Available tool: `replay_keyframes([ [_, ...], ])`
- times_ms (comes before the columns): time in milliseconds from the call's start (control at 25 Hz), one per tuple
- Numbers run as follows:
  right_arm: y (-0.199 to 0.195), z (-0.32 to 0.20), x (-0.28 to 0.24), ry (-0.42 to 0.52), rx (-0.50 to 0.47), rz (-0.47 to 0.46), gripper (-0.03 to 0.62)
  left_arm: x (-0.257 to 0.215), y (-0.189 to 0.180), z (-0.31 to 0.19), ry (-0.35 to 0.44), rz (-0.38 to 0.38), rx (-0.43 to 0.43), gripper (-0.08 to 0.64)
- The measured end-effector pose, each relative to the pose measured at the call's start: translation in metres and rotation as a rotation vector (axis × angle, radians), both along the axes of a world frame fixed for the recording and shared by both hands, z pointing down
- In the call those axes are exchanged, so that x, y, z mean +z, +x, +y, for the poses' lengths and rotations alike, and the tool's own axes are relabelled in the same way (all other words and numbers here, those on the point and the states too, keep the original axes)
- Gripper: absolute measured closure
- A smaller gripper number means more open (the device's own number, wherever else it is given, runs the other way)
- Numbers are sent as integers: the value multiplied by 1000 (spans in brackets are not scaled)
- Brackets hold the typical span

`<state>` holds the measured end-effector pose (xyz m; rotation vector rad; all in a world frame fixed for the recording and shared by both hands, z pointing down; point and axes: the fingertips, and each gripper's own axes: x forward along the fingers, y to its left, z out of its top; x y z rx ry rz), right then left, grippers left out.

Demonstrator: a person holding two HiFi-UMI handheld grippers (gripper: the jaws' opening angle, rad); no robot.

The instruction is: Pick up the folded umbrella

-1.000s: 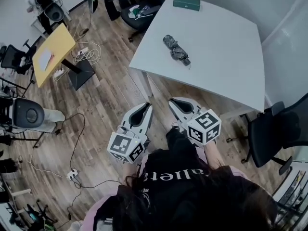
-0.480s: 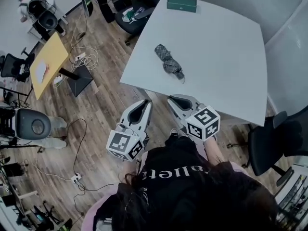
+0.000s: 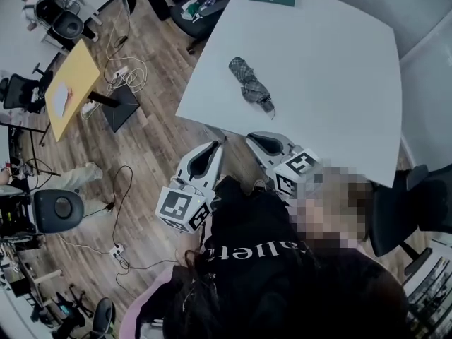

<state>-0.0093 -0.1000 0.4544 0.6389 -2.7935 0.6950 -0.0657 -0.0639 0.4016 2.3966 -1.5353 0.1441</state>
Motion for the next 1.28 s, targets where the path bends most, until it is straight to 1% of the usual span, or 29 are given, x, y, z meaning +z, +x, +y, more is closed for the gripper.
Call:
replay_keyframes([
  [160, -3, -8, 8, -14, 23, 5, 561, 8, -5, -11, -11, 0, 25, 514],
  [280, -7, -24, 12, -16, 55, 15, 561, 11, -9, -27, -12, 2, 62, 514],
  [440, -12, -51, 13, -20, 107, 36, 561, 11, -16, -55, -14, -6, 117, 514],
  [680, -31, -93, 24, -31, 159, 68, 561, 14, -37, -105, -15, -24, 191, 515],
  [960, -47, -141, 48, -33, 205, 166, 561, 20, -58, -150, -22, -10, 242, 514],
  [1160, -47, -168, 78, -9, 213, 312, 560, 23, -71, -169, -32, -1, 264, 514],
  [1280, -46, -182, 104, -29, 209, 391, 549, 26, -78, -177, -43, 1, 271, 514],
])
